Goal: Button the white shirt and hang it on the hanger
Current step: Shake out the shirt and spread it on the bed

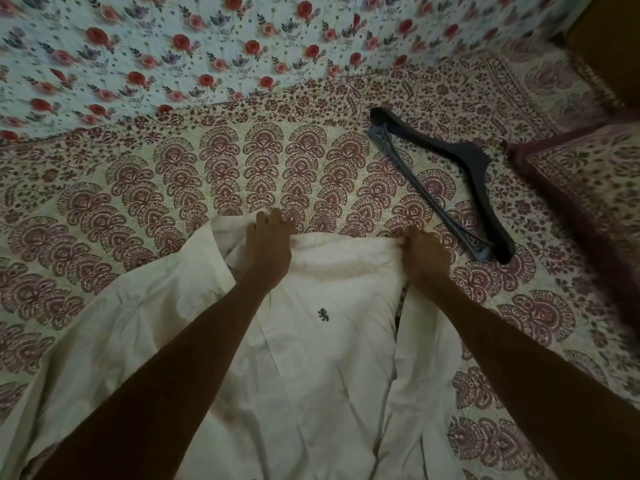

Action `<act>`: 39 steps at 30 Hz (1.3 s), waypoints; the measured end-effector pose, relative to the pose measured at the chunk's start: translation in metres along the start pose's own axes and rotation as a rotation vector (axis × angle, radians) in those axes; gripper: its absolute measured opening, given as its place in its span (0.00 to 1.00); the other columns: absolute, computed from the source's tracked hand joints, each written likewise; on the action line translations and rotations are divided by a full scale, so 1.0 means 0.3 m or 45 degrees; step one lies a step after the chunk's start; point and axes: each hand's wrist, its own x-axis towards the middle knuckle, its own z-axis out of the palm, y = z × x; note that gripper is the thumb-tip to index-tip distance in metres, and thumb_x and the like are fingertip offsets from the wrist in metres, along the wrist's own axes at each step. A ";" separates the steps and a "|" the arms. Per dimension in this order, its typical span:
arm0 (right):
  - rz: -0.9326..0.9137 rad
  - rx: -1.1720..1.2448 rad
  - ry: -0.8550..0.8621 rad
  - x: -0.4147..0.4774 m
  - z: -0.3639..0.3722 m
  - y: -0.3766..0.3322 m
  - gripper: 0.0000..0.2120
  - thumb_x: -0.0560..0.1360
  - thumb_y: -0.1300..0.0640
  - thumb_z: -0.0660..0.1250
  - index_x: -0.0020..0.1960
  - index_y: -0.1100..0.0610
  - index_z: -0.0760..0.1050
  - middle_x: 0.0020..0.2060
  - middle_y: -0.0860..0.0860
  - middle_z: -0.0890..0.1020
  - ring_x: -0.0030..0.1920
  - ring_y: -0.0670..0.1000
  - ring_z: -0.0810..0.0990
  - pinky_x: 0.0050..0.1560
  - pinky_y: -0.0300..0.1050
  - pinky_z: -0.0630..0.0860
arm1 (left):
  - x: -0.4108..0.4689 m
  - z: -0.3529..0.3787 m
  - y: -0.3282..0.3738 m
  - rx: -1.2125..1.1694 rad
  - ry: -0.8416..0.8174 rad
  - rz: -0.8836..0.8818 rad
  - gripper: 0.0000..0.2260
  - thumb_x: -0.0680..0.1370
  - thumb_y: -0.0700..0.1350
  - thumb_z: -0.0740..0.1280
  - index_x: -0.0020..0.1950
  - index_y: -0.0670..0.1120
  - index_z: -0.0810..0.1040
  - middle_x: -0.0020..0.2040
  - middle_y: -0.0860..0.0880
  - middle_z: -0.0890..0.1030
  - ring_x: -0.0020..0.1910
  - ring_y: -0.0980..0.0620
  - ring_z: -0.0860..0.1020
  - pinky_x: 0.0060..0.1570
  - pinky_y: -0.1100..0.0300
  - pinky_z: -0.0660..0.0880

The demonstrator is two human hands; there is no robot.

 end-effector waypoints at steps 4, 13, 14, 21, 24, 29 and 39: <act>-0.035 -0.091 0.069 0.045 -0.020 0.046 0.06 0.80 0.60 0.61 0.54 0.57 0.76 0.46 0.58 0.83 0.45 0.59 0.82 0.40 0.46 0.69 | 0.106 -0.038 0.024 0.053 0.047 -0.005 0.08 0.73 0.43 0.73 0.51 0.44 0.81 0.57 0.45 0.75 0.56 0.43 0.73 0.53 0.49 0.72; 0.243 -0.097 0.178 -0.249 -0.044 -0.038 0.27 0.71 0.49 0.67 0.67 0.55 0.65 0.66 0.58 0.70 0.63 0.61 0.70 0.58 0.59 0.70 | -0.057 -0.001 0.200 -0.580 0.089 -0.131 0.15 0.72 0.33 0.68 0.58 0.43 0.73 0.60 0.43 0.71 0.53 0.46 0.74 0.50 0.56 0.74; 0.348 -0.031 0.101 -0.312 -0.042 -0.035 0.32 0.70 0.47 0.68 0.70 0.55 0.62 0.69 0.59 0.67 0.65 0.62 0.68 0.60 0.61 0.69 | -0.099 0.007 0.226 -0.591 0.073 -0.070 0.14 0.73 0.35 0.69 0.57 0.45 0.75 0.60 0.44 0.72 0.53 0.47 0.74 0.53 0.54 0.75; 0.620 0.257 -0.031 -0.529 -0.059 0.070 0.27 0.74 0.58 0.67 0.70 0.55 0.62 0.58 0.61 0.75 0.54 0.63 0.78 0.45 0.52 0.75 | -0.266 0.061 0.341 -0.544 -0.208 0.228 0.20 0.76 0.51 0.66 0.66 0.49 0.72 0.67 0.48 0.72 0.68 0.45 0.69 0.67 0.44 0.65; 0.677 0.242 0.124 -0.467 -0.122 0.199 0.19 0.76 0.62 0.64 0.66 0.59 0.69 0.55 0.62 0.76 0.51 0.63 0.78 0.43 0.51 0.71 | -0.265 0.036 0.353 -0.507 -0.364 0.225 0.23 0.79 0.54 0.63 0.73 0.50 0.66 0.75 0.49 0.64 0.74 0.47 0.60 0.71 0.42 0.59; 0.639 -0.191 0.007 -0.379 -0.155 0.236 0.30 0.71 0.55 0.70 0.70 0.56 0.63 0.66 0.65 0.69 0.66 0.67 0.66 0.65 0.62 0.64 | -0.252 -0.002 0.339 -0.710 -0.467 0.211 0.20 0.80 0.47 0.62 0.72 0.48 0.69 0.75 0.49 0.66 0.75 0.48 0.61 0.73 0.44 0.58; -0.325 -0.169 -0.443 -0.369 -0.008 -0.154 0.27 0.77 0.40 0.61 0.73 0.45 0.60 0.73 0.53 0.60 0.71 0.59 0.62 0.65 0.60 0.68 | -0.241 -0.035 0.124 -0.504 -0.195 0.042 0.17 0.74 0.41 0.69 0.63 0.45 0.75 0.62 0.46 0.75 0.61 0.45 0.74 0.61 0.52 0.70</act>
